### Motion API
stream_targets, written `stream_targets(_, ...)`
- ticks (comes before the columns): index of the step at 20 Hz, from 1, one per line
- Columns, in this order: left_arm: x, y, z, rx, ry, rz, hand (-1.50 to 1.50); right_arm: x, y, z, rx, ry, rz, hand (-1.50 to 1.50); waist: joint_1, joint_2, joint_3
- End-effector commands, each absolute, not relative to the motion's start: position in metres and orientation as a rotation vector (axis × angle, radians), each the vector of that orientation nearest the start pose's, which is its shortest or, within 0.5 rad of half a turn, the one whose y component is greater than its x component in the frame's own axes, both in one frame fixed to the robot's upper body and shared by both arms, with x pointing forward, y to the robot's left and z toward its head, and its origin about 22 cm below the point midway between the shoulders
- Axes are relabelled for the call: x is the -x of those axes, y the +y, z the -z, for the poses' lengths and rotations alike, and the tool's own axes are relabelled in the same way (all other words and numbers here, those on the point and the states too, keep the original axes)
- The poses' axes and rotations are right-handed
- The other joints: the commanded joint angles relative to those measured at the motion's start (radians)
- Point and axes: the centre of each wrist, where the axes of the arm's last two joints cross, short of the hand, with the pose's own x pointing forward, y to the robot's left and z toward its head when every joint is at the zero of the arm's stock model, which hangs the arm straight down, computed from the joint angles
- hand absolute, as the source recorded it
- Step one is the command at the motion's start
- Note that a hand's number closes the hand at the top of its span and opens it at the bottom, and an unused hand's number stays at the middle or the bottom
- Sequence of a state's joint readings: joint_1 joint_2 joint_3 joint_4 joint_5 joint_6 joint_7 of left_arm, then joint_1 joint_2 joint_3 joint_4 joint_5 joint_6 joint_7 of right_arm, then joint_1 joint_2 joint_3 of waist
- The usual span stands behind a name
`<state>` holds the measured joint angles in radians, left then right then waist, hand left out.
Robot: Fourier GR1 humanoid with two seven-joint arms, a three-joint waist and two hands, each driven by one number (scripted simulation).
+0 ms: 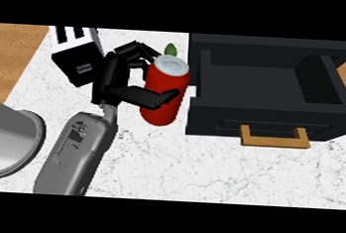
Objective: Pick up the can, place it into the drawer and close the drawer
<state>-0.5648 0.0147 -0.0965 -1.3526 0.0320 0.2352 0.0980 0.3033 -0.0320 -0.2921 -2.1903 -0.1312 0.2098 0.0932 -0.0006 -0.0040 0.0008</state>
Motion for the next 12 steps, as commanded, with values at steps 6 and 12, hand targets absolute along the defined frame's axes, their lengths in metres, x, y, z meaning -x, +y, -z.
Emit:
stream_targets(6,-0.363,0.071,-0.197,0.060,-1.828,0.155,1.50,-0.131,-0.302,-0.102,0.184,-1.844,0.039,-1.50,-0.016,0.003,0.000)
stream_targets(12,-0.373,0.036,-0.214,0.044,-1.819,0.152,1.50,-0.131,-0.294,-0.105,0.165,-1.820,0.028,-1.50,-0.020,0.004,0.000)
